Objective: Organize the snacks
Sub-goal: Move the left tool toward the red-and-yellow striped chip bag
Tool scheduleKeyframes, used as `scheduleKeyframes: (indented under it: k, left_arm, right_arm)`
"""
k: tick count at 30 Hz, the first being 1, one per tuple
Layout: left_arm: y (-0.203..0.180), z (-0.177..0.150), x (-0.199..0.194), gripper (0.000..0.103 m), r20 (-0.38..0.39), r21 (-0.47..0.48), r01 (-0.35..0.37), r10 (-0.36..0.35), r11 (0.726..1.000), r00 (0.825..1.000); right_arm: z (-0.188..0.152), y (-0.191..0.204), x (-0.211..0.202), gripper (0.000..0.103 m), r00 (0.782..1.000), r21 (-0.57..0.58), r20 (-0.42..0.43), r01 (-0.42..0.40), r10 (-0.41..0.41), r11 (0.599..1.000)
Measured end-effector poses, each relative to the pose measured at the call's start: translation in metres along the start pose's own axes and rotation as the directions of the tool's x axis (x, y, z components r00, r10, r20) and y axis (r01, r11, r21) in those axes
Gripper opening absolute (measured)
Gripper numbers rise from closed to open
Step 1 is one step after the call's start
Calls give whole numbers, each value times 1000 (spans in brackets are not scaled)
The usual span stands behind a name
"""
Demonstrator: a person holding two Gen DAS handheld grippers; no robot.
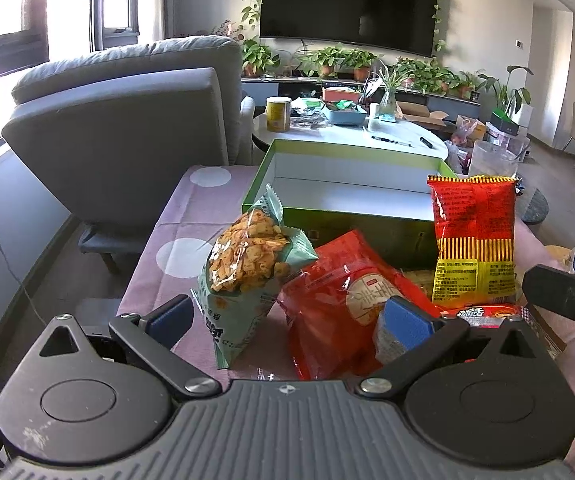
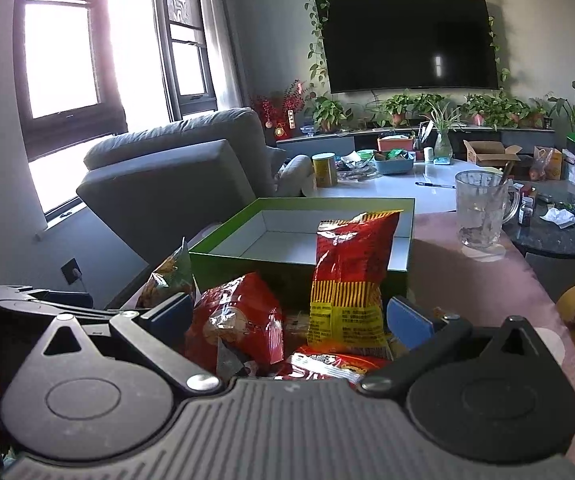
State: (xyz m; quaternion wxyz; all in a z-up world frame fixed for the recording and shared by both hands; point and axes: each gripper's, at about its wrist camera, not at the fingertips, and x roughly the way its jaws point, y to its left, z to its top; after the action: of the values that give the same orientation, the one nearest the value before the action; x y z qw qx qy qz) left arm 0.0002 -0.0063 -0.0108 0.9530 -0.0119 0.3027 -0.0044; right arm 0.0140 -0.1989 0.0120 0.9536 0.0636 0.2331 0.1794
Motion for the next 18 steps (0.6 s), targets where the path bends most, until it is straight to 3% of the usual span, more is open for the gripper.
scheduleKeyframes:
  k: [18]
  left_arm:
    - [1, 0, -1, 102, -1, -2, 6, -6, 1000, 1000]
  right_arm:
    - [1, -3, 1, 93, 1000, 17, -7, 9, -8, 1000]
